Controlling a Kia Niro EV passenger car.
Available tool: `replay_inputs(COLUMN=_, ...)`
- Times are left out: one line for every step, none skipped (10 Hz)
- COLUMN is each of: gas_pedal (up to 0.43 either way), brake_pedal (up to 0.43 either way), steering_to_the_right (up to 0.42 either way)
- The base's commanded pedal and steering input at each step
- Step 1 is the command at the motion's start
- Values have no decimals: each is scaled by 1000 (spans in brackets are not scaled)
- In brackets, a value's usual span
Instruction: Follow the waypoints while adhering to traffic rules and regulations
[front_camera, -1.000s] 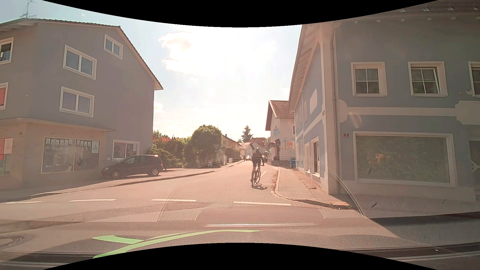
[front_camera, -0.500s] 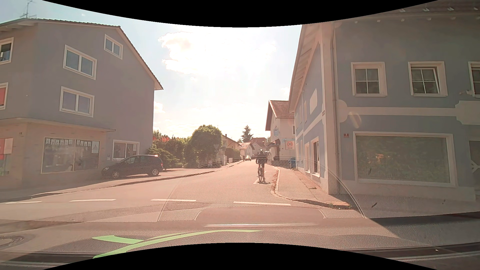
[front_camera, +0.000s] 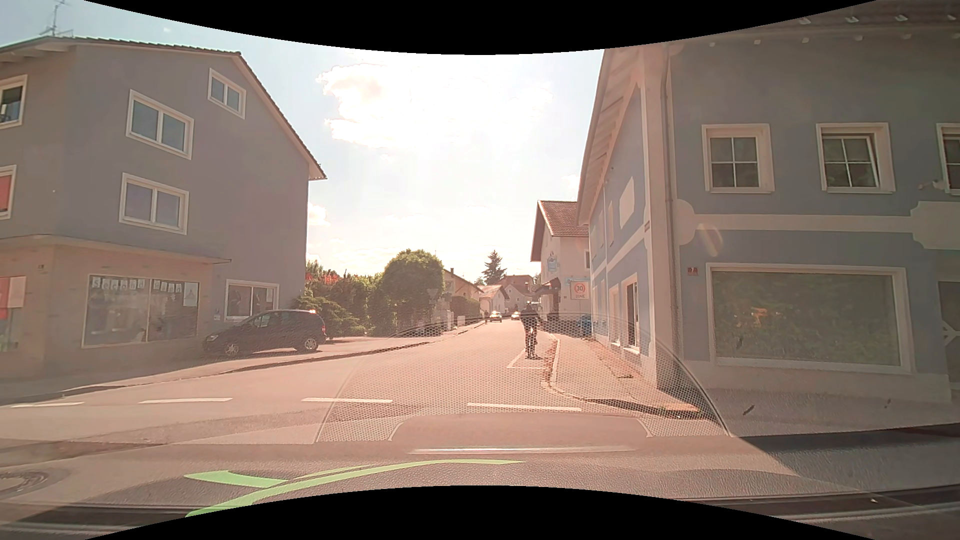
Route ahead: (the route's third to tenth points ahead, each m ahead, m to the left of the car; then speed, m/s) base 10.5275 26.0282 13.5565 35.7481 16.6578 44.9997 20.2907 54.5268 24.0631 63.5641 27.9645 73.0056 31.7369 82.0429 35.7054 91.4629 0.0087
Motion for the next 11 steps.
replay_inputs(gas_pedal=0, brake_pedal=293, steering_to_the_right=-285)
replay_inputs(gas_pedal=0, brake_pedal=299, steering_to_the_right=-285)
replay_inputs(gas_pedal=0, brake_pedal=299, steering_to_the_right=-285)
replay_inputs(gas_pedal=0, brake_pedal=299, steering_to_the_right=-285)
replay_inputs(gas_pedal=0, brake_pedal=293, steering_to_the_right=-285)
replay_inputs(gas_pedal=0, brake_pedal=134, steering_to_the_right=-285)
replay_inputs(gas_pedal=0, brake_pedal=0, steering_to_the_right=-285)
replay_inputs(gas_pedal=0, brake_pedal=0, steering_to_the_right=-285)
replay_inputs(gas_pedal=0, brake_pedal=0, steering_to_the_right=-285)
replay_inputs(gas_pedal=0, brake_pedal=0, steering_to_the_right=-285)
replay_inputs(gas_pedal=0, brake_pedal=0, steering_to_the_right=-286)
